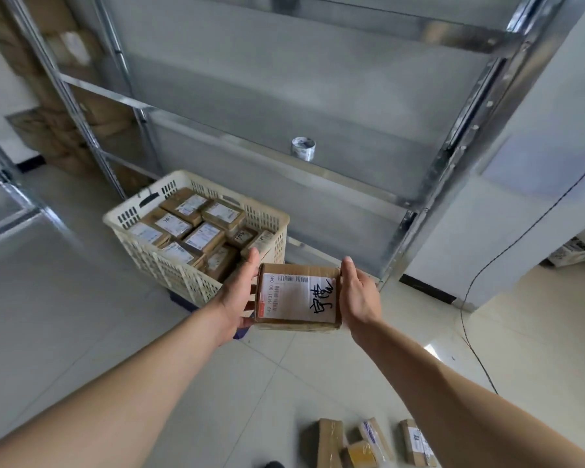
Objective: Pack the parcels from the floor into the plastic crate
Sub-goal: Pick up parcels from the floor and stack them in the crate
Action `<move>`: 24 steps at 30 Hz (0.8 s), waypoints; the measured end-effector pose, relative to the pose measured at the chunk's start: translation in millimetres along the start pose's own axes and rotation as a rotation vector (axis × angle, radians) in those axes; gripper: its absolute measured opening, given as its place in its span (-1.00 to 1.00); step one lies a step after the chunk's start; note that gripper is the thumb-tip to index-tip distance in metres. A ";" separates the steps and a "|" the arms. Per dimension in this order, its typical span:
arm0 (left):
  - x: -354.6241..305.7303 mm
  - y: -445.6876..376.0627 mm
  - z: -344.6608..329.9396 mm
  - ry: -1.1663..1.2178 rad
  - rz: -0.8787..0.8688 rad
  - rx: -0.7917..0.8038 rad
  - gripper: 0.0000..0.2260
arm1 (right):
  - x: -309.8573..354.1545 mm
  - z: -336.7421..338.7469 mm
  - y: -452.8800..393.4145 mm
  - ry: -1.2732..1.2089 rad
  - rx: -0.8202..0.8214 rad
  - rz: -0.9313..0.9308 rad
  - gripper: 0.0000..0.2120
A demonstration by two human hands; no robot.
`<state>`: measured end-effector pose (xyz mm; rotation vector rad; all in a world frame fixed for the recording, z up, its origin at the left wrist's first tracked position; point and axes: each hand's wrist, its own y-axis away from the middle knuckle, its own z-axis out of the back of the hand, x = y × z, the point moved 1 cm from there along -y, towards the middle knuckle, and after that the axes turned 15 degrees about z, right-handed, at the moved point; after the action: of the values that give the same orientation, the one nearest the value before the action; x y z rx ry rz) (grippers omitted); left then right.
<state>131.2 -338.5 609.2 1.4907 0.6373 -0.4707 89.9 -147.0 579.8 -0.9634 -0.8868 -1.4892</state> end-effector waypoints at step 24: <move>-105.2 -135.3 152.8 0.110 0.105 -0.180 -0.48 | 49.9 -203.1 -159.5 0.072 0.289 -0.055 -0.36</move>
<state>-20.8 -506.3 570.2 1.3781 0.6658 -0.2450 -92.4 -332.9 542.7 -0.6746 -1.0490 -1.3864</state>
